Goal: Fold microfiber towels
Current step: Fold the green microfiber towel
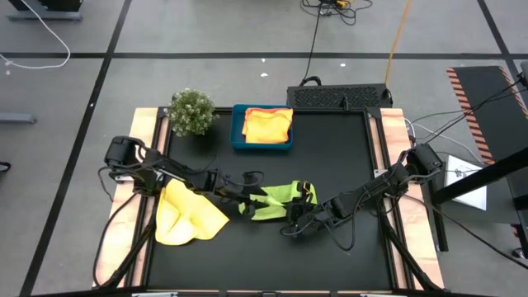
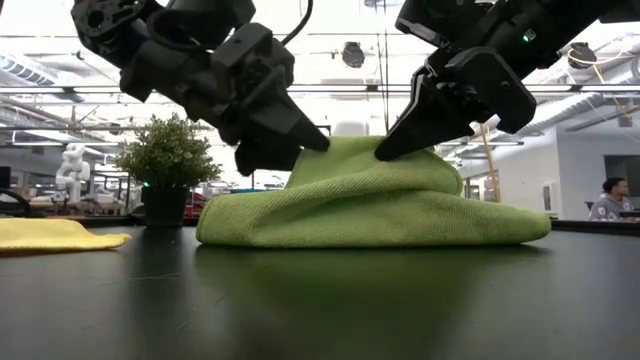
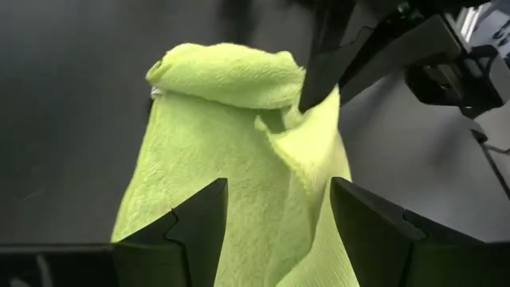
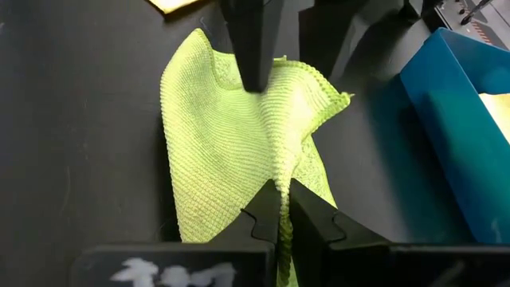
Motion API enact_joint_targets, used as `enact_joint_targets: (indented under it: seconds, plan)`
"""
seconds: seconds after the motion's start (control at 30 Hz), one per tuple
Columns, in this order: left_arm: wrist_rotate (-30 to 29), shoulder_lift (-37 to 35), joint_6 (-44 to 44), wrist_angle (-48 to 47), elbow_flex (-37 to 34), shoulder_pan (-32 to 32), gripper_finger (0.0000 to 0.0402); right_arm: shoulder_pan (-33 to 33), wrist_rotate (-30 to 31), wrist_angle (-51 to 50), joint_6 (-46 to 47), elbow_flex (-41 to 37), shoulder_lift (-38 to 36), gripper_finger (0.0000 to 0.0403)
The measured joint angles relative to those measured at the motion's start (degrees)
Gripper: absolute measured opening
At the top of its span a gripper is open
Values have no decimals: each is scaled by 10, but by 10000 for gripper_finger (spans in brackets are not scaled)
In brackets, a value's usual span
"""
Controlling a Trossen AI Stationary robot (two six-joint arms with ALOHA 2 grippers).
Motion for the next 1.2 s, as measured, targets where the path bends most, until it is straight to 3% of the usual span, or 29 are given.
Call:
enact_joint_targets:
  seconds: [0.2, 0.3, 0.67, 0.9, 1.2]
  plan:
    - [1, 16, 19, 43, 0, 0, 224, 0, 0, 0, 0, 0, 0, 10]
    - [0, 16, 33, 46, 0, 0, 203, 0, 0, 0, 0, 0, 0, 10]
    - [37, 14, 83, 77, 0, -3, 12, -1, 0, 0, 9, 0, 0, 10]
    - [51, 5, 120, 66, 0, -7, 5, -1, 0, -3, 11, 0, 0, 23]
    - [32, -127, 207, -46, 0, -32, 2, 11, 2, -22, 12, 0, -9, 102]
